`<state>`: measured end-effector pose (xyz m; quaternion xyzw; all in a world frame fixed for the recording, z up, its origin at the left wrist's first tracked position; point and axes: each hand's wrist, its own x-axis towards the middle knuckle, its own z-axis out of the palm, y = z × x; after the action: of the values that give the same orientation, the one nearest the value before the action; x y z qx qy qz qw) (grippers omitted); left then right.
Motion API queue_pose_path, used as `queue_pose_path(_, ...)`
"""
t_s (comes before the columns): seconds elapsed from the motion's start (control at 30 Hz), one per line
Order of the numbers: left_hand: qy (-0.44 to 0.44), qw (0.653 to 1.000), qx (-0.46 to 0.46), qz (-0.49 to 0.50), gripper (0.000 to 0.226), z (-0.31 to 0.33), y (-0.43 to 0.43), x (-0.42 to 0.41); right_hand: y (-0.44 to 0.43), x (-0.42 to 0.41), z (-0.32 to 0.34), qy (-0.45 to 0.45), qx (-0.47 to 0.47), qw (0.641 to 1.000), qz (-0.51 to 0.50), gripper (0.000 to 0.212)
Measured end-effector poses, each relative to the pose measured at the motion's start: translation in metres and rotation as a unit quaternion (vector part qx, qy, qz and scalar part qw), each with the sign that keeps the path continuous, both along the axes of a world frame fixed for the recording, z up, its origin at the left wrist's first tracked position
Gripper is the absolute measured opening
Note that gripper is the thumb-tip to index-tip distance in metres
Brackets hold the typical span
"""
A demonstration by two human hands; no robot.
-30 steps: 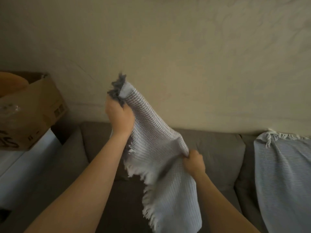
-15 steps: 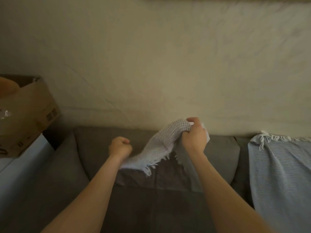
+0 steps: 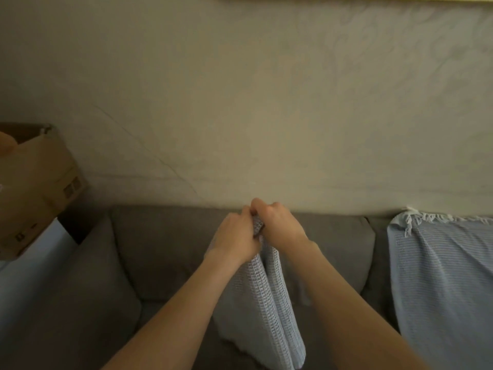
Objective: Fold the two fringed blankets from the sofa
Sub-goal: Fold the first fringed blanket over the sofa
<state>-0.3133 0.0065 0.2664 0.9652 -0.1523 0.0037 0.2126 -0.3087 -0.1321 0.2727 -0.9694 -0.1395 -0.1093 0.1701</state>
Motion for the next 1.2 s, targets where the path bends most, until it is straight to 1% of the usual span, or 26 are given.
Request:
queue_pose_path(0.1,0.019,0.999,0.017,0.024,0.052,0.001,-0.001,-0.004,0.003,0.000,-0.013,0.015,0.041,0.999,0.008,0.037)
queue_pose_path(0.2,0.001,0.997,0.066,0.028,0.042,0.003,0.002,-0.006,0.005,0.004,-0.021,0.021,0.098,0.995,-0.016,0.041)
queue_pose_path(0.3,-0.009,0.994,0.109,0.020,0.034,0.008,0.003,-0.004,0.008,0.005,-0.025,0.005,0.154,0.987,-0.033,0.040)
queue_pose_path(0.37,0.003,0.994,0.110,0.004,0.035,0.013,0.005,0.000,0.013,0.004,-0.025,-0.010,0.183,0.982,-0.036,0.037)
queue_pose_path(0.43,0.035,0.996,0.077,-0.014,0.036,0.021,0.012,0.006,0.016,0.002,-0.024,-0.021,0.216,0.976,-0.032,0.041)
queue_pose_path(0.53,0.097,0.995,-0.026,-0.018,0.039,0.031,0.023,0.021,0.016,-0.003,-0.037,-0.012,0.264,0.964,-0.032,0.044)
queue_pose_path(0.57,0.093,0.994,-0.055,-0.009,0.040,0.032,0.024,0.024,0.016,-0.005,-0.043,0.004,0.274,0.961,-0.041,0.043)
queue_pose_path(0.63,0.058,0.993,-0.101,0.016,0.041,0.032,0.024,0.030,0.011,-0.007,-0.055,0.039,0.276,0.959,-0.054,0.038)
queue_pose_path(0.7,0.044,0.985,-0.160,0.036,0.045,0.032,0.024,0.033,0.000,-0.007,-0.064,0.074,0.247,0.965,-0.050,0.028)
queue_pose_path(0.77,0.029,0.971,-0.226,0.065,0.044,0.031,0.028,0.038,-0.014,-0.007,-0.071,0.108,0.189,0.975,-0.041,0.014)
queue_pose_path(0.8,0.018,0.960,-0.264,0.090,0.043,0.030,0.030,0.041,-0.021,-0.008,-0.076,0.124,0.162,0.978,-0.038,0.010)
queue_pose_path(0.83,0.010,0.945,-0.307,0.114,0.043,0.030,0.033,0.044,-0.027,-0.010,-0.078,0.135,0.138,0.980,-0.045,0.015)
queue_pose_path(0.87,0.003,0.931,-0.340,0.134,0.044,0.032,0.034,0.044,-0.033,-0.011,-0.083,0.135,0.127,0.982,-0.047,0.017)
queue_pose_path(0.9,-0.007,0.920,-0.364,0.146,0.045,0.034,0.035,0.044,-0.037,-0.012,-0.086,0.131,0.121,0.982,-0.061,0.013)
queue_pose_path(0.93,-0.019,0.911,-0.382,0.156,0.046,0.037,0.035,0.043,-0.041,-0.012,-0.089,0.115,0.124,0.983,-0.066,0.003)
queue_pose_path(1.0,-0.031,0.891,-0.415,0.180,0.045,0.041,0.035,0.043,-0.041,-0.015,-0.093,0.086,0.149,0.982,-0.073,0.013)
queue_pose_path(1.07,-0.044,0.877,-0.432,0.206,0.047,0.041,0.037,0.048,-0.035,-0.019,-0.095,0.086,0.172,0.980,-0.059,0.023)
queue_pose_path(1.17,-0.084,0.889,-0.397,0.211,0.044,0.036,0.045,0.060,-0.031,-0.026,-0.100,0.133,0.144,0.980,-0.034,0.045)
queue_pose_path(1.2,-0.096,0.892,-0.388,0.212,0.045,0.035,0.047,0.061,-0.031,-0.028,-0.103,0.145,0.124,0.981,-0.023,0.047)
